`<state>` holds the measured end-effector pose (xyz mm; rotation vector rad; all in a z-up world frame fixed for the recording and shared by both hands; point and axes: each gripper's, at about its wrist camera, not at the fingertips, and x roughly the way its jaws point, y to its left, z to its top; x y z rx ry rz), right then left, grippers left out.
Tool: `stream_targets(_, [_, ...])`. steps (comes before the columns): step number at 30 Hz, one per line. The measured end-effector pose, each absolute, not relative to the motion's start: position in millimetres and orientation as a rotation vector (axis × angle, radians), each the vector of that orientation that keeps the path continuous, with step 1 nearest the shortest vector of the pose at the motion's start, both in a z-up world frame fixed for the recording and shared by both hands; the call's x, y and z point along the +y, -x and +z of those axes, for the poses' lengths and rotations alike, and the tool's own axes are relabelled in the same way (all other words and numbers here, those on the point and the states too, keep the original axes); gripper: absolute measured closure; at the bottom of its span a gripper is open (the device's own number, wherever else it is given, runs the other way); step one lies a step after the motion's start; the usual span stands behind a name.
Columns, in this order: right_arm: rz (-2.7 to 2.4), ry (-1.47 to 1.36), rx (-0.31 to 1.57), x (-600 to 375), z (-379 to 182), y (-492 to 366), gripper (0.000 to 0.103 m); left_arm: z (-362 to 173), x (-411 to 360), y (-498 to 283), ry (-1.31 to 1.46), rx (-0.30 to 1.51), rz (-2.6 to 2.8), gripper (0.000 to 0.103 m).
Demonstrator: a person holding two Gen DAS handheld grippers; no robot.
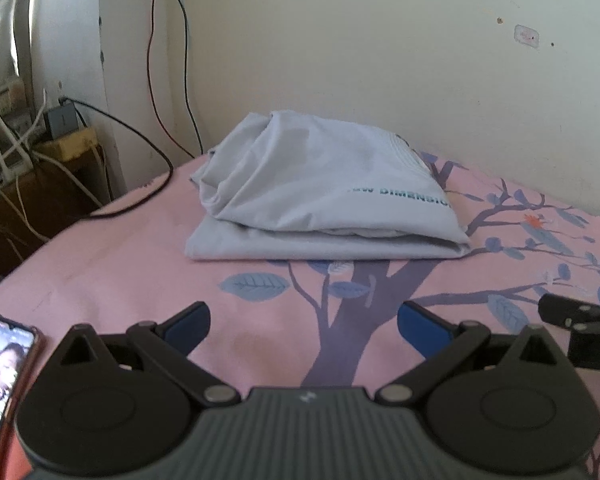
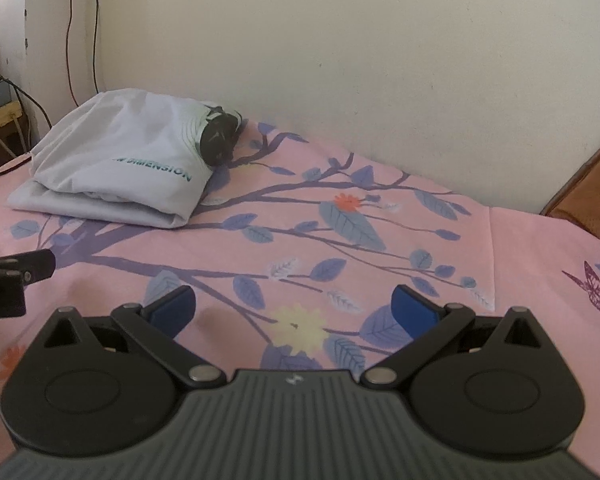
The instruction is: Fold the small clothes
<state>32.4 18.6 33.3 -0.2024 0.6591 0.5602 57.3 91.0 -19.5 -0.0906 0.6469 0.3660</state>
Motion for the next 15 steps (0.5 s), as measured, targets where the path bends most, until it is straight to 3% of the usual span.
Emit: stream_targets(15, [0.571,0.175,0.625,13.3,37.1,-30.1,0.000,-15.2,86.2,-52.4,0.041,0.594,0.403,0.000])
